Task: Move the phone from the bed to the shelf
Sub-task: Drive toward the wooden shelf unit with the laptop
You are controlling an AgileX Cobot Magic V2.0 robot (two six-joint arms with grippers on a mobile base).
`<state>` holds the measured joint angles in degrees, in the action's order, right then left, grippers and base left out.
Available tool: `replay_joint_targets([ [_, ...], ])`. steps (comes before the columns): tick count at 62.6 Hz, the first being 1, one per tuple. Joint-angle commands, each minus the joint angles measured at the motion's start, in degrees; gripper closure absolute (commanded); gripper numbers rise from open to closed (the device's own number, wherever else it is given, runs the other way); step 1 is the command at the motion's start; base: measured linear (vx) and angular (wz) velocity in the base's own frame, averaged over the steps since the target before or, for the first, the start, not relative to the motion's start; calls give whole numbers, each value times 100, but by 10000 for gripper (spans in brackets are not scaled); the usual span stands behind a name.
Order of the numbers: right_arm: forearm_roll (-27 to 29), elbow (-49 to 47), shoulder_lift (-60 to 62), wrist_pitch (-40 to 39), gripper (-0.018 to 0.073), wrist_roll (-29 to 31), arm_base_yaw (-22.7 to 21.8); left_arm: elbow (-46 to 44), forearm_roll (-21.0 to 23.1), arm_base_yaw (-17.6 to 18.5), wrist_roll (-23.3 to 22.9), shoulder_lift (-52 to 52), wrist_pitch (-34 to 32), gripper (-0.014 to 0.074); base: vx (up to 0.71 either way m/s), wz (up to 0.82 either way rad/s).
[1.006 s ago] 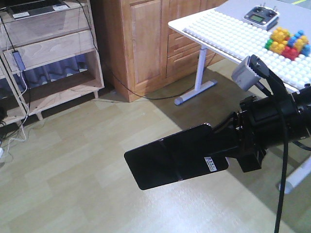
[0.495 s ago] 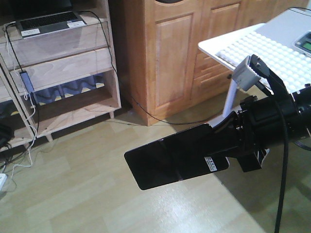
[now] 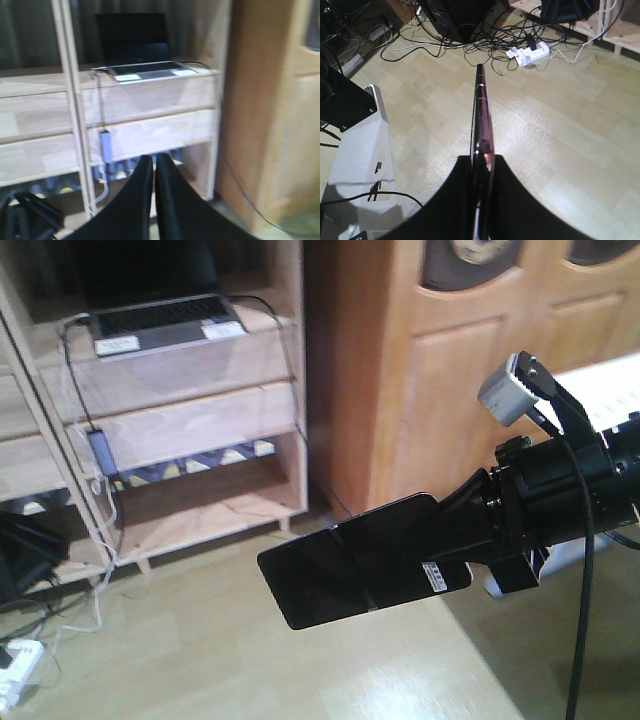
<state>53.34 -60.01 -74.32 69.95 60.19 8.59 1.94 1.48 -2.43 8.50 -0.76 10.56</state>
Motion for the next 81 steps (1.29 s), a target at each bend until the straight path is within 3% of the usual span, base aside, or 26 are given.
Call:
replay_joint_targets([
  [1, 451, -141, 149, 379, 561, 7, -12, -122, 52, 20, -33, -77, -415, 595, 52, 35],
  [81, 450, -141, 149, 373, 561, 7, -12, -122, 52, 20, -33, -77, -415, 595, 45, 24],
])
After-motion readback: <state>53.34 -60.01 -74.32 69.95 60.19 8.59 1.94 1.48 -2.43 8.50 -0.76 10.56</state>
